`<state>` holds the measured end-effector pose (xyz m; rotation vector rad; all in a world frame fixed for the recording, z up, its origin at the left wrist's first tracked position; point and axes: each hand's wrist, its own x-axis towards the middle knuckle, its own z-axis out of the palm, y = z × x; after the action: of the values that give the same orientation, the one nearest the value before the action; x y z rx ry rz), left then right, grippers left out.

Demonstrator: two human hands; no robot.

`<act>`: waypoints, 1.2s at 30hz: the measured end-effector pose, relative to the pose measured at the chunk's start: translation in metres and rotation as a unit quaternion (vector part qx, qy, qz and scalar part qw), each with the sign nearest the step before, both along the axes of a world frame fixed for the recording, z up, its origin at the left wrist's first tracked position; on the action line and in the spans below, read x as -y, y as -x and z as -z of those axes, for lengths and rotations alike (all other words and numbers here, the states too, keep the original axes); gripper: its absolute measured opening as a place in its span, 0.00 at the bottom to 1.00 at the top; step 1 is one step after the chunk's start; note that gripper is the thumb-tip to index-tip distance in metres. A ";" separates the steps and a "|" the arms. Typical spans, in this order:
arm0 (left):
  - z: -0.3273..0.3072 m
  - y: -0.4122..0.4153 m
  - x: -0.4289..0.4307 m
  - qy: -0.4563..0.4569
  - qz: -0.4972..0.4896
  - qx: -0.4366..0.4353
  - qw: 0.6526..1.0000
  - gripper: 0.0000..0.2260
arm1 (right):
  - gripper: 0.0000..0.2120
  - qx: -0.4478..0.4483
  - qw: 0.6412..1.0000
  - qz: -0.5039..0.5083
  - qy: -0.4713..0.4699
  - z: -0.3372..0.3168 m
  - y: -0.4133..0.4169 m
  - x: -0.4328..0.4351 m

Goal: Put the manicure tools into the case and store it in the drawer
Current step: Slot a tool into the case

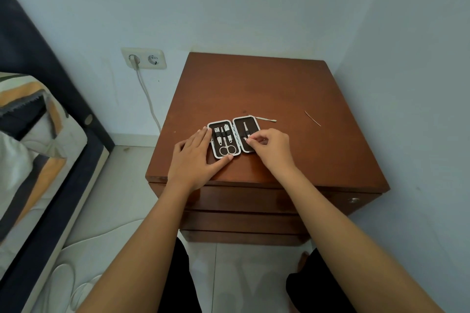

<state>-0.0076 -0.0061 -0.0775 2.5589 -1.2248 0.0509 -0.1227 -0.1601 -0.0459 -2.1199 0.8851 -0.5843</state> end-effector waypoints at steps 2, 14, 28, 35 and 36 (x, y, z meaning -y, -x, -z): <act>0.000 0.000 0.000 0.002 -0.001 0.000 1.000 0.41 | 0.04 -0.015 0.999 -0.009 0.031 0.000 -0.001 -0.001; -0.001 0.001 0.000 0.005 0.000 -0.008 1.000 0.42 | 0.13 -0.079 0.969 -0.106 0.209 0.001 0.012 -0.016; 0.000 0.001 0.000 0.008 -0.002 -0.005 1.000 0.42 | 0.20 -0.152 0.924 -0.122 0.329 0.013 0.019 -0.016; -0.001 0.001 0.000 0.010 0.000 -0.006 1.000 0.41 | 0.18 -0.082 0.957 -0.100 0.260 0.011 0.021 -0.007; -0.001 0.001 0.000 0.010 0.000 -0.006 1.000 0.42 | 0.16 -0.059 0.966 -0.081 0.236 0.009 0.021 0.000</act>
<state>-0.0084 -0.0057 -0.0761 2.5400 -1.2131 0.0476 -0.1432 -0.1596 -0.0553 -2.6524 0.6703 -0.6351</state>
